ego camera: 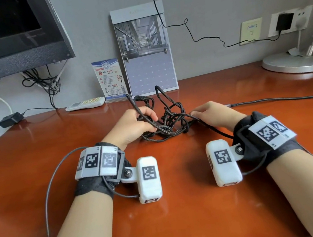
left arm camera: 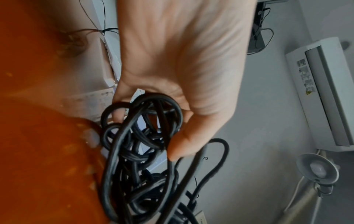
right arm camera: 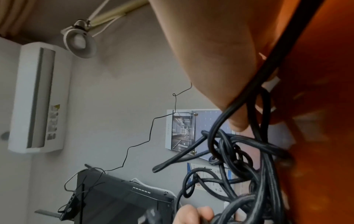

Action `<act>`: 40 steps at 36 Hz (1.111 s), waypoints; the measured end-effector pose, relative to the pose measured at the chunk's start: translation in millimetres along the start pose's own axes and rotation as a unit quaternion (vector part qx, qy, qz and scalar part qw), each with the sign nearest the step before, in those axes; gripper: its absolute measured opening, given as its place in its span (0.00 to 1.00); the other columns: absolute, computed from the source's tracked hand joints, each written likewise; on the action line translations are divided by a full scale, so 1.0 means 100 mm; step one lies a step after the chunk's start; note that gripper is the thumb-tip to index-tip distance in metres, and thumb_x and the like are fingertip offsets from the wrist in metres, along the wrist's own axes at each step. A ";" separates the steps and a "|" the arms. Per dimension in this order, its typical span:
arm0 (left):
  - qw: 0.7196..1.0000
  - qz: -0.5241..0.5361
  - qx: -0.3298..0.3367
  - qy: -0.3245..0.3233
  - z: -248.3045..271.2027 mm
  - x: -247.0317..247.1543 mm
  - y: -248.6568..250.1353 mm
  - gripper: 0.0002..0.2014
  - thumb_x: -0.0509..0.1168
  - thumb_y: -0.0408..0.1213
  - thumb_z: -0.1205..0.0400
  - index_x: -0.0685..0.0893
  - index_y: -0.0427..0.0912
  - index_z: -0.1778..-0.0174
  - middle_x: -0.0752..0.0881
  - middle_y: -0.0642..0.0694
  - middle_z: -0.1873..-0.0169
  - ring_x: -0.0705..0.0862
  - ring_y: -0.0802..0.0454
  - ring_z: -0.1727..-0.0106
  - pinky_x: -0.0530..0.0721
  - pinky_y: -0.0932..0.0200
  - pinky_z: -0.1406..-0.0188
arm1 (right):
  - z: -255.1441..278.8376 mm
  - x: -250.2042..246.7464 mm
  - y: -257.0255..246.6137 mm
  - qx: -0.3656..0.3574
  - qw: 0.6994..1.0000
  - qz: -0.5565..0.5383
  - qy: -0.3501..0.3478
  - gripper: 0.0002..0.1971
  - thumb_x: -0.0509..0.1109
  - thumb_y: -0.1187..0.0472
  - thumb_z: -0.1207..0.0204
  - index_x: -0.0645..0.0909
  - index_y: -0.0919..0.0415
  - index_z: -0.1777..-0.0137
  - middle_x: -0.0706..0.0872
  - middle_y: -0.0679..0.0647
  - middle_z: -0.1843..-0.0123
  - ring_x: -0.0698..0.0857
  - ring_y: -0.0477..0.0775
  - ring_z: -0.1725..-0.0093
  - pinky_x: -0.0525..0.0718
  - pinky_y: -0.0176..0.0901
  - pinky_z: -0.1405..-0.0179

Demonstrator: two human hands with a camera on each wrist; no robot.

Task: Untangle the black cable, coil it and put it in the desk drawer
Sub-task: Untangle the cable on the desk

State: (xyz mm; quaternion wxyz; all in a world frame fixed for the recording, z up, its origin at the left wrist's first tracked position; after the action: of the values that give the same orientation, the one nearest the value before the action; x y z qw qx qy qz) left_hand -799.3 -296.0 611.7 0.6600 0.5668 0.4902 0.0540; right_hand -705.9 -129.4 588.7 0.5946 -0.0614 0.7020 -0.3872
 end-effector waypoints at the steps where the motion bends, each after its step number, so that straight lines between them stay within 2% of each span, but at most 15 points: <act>1: 1.000 0.003 -0.004 0.002 0.00 0.00 -0.01 0.14 0.69 0.20 0.28 0.82 0.47 0.66 0.83 0.50 0.64 0.80 0.58 0.63 0.76 0.63 0.56 | -0.01 0.02 0.00 0.000 1.000 -0.003 -0.006 0.17 0.59 0.54 0.15 0.81 0.60 0.32 0.83 0.57 0.33 0.80 0.56 0.36 0.71 0.41 0.39; 3: 1.000 0.010 -0.016 0.012 -0.01 -0.01 -0.05 0.14 0.69 0.21 0.29 0.82 0.48 0.67 0.83 0.54 0.66 0.79 0.59 0.62 0.75 0.58 0.50 | -0.02 0.07 -0.02 -0.011 1.000 0.000 -0.028 0.16 0.62 0.53 0.16 0.83 0.59 0.35 0.85 0.55 0.38 0.80 0.52 0.44 0.70 0.37 0.45; 8: 0.999 0.006 -0.027 0.031 -0.03 -0.03 -0.06 0.14 0.69 0.22 0.29 0.82 0.49 0.65 0.83 0.58 0.55 0.79 0.57 0.55 0.76 0.54 0.41 | 0.01 0.17 -0.09 -0.029 0.995 0.052 -0.079 0.11 0.69 0.58 0.21 0.85 0.59 0.42 0.86 0.52 0.50 0.80 0.49 0.52 0.72 0.38 0.51; 14: 0.999 0.013 -0.037 0.035 -0.02 -0.04 -0.07 0.13 0.71 0.25 0.29 0.84 0.48 0.58 0.85 0.55 0.58 0.82 0.56 0.53 0.78 0.55 0.42 | -0.07 -0.04 0.09 0.045 0.997 0.043 0.044 0.10 0.62 0.62 0.19 0.84 0.66 0.50 0.84 0.60 0.55 0.79 0.58 0.57 0.75 0.42 0.58; 17: 0.998 0.018 -0.039 0.039 -0.03 -0.04 -0.07 0.16 0.71 0.24 0.28 0.84 0.52 0.57 0.84 0.55 0.57 0.81 0.59 0.57 0.76 0.59 0.48 | -0.06 -0.13 0.18 0.101 0.991 0.018 0.082 0.12 0.58 0.66 0.20 0.74 0.68 0.65 0.78 0.60 0.66 0.75 0.56 0.71 0.72 0.41 0.72; 19: 0.998 0.026 -0.041 0.047 -0.02 -0.05 -0.08 0.18 0.71 0.24 0.29 0.84 0.53 0.53 0.83 0.52 0.58 0.80 0.56 0.58 0.77 0.59 0.51 | -0.03 -0.18 0.23 0.128 0.988 0.006 0.090 0.14 0.55 0.68 0.21 0.68 0.65 0.70 0.74 0.59 0.71 0.72 0.55 0.74 0.68 0.41 0.76; 22: 0.998 0.030 -0.040 0.041 -0.01 -0.05 -0.08 0.22 0.72 0.25 0.29 0.83 0.55 0.45 0.82 0.52 0.53 0.80 0.57 0.53 0.76 0.61 0.49 | -0.01 -0.28 0.30 0.138 0.985 0.009 0.102 0.12 0.53 0.68 0.21 0.70 0.68 0.66 0.76 0.60 0.68 0.76 0.58 0.69 0.72 0.42 0.71; 24: 0.998 0.029 -0.037 0.036 0.00 -0.04 -0.07 0.23 0.71 0.25 0.28 0.83 0.55 0.43 0.81 0.54 0.51 0.78 0.65 0.50 0.72 0.66 0.50 | 0.03 -0.29 0.30 0.142 0.986 0.026 0.084 0.10 0.53 0.68 0.19 0.74 0.70 0.56 0.79 0.64 0.61 0.77 0.60 0.61 0.74 0.44 0.65; 25: 0.998 0.026 -0.034 0.035 0.00 -0.04 -0.06 0.22 0.71 0.26 0.28 0.83 0.55 0.44 0.82 0.55 0.51 0.77 0.67 0.50 0.71 0.68 0.53 | 0.05 -0.27 0.31 0.143 0.987 0.041 0.056 0.10 0.53 0.68 0.18 0.76 0.70 0.53 0.80 0.67 0.56 0.77 0.60 0.59 0.73 0.44 0.66; 28: 0.999 0.022 -0.026 0.038 0.01 -0.02 -0.03 0.17 0.70 0.25 0.27 0.86 0.54 0.53 0.85 0.54 0.54 0.81 0.61 0.51 0.74 0.67 0.54 | 0.10 -0.18 0.32 0.152 0.980 0.127 -0.007 0.12 0.54 0.67 0.19 0.75 0.69 0.61 0.81 0.65 0.51 0.79 0.60 0.59 0.74 0.44 0.67; 30: 0.999 0.018 -0.024 0.037 0.02 0.01 -0.01 0.15 0.68 0.25 0.26 0.86 0.51 0.54 0.86 0.53 0.56 0.81 0.60 0.54 0.74 0.67 0.59 | 0.08 -0.17 0.27 0.121 0.976 0.182 -0.005 0.10 0.56 0.66 0.20 0.76 0.68 0.46 0.82 0.63 0.43 0.80 0.62 0.49 0.77 0.47 0.54; 32: 0.999 0.014 -0.021 0.035 0.02 0.03 0.01 0.13 0.67 0.25 0.25 0.87 0.49 0.53 0.85 0.53 0.57 0.80 0.60 0.57 0.73 0.68 0.62 | 0.02 -0.10 0.19 0.049 0.979 0.200 -0.011 0.21 0.57 0.68 0.21 0.70 0.58 0.28 0.76 0.59 0.32 0.75 0.61 0.35 0.76 0.52 0.39; 34: 0.999 0.012 -0.018 0.035 0.02 0.04 0.02 0.12 0.67 0.25 0.25 0.87 0.48 0.54 0.84 0.53 0.59 0.79 0.60 0.58 0.72 0.67 0.63 | 0.01 0.00 0.06 -0.030 0.980 0.196 -0.034 0.30 0.57 0.73 0.22 0.66 0.49 0.22 0.70 0.54 0.27 0.67 0.59 0.28 0.71 0.56 0.29; 37: 0.999 0.011 -0.022 0.040 0.02 0.02 0.02 0.12 0.67 0.26 0.25 0.86 0.49 0.56 0.83 0.53 0.62 0.78 0.59 0.61 0.72 0.65 0.64 | 0.01 0.08 -0.03 -0.080 0.982 0.159 -0.065 0.31 0.59 0.75 0.22 0.69 0.50 0.23 0.72 0.53 0.25 0.70 0.57 0.27 0.72 0.50 0.28; 40: 0.999 0.013 -0.029 0.044 0.02 0.01 0.00 0.11 0.67 0.25 0.26 0.85 0.49 0.57 0.83 0.51 0.62 0.78 0.57 0.62 0.73 0.64 0.63 | 0.00 0.08 -0.02 -0.084 0.988 0.118 -0.060 0.19 0.63 0.67 0.19 0.79 0.53 0.30 0.83 0.54 0.33 0.81 0.54 0.36 0.77 0.39 0.42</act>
State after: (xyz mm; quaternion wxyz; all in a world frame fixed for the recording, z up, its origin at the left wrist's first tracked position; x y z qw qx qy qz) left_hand -797.7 -296.4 610.9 0.6531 0.5510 0.5094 0.1013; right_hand -708.5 -135.2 583.5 0.6700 -0.0508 0.6972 -0.2499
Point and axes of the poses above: each hand's wrist, its own z-axis away from the middle knuckle, its own x-axis out of the palm, y = z × x, the point moved 8 cm from there along -z, towards the middle knuckle
